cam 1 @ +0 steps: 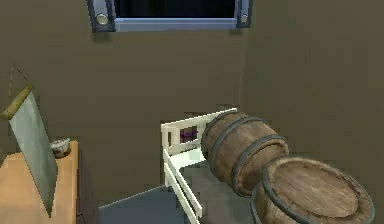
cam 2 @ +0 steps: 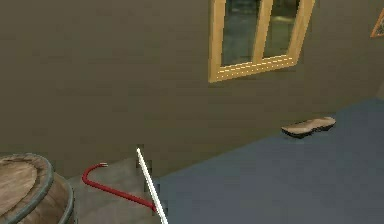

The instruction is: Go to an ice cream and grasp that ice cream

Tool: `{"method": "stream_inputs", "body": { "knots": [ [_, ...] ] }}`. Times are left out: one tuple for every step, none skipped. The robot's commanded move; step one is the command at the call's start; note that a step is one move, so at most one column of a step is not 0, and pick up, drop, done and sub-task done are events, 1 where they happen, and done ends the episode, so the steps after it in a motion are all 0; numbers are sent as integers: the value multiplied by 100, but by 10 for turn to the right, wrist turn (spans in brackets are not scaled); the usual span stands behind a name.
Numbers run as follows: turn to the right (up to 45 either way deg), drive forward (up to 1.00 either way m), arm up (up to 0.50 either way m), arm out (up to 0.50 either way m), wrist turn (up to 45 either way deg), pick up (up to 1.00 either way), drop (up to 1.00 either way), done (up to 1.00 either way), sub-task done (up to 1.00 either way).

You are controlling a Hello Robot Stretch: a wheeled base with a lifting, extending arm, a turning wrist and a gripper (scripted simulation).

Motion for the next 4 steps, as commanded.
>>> {"method": "stream_inputs", "body": {
  "knots": [
    [0,15,0,0,0,0,0,0,0],
    [-210,0,0,0,0,0,0,0,0],
    [0,90,0,0,0,0,0,0,0],
    [-450,0,0,0,0,0,0,0,0]
  ]
}}
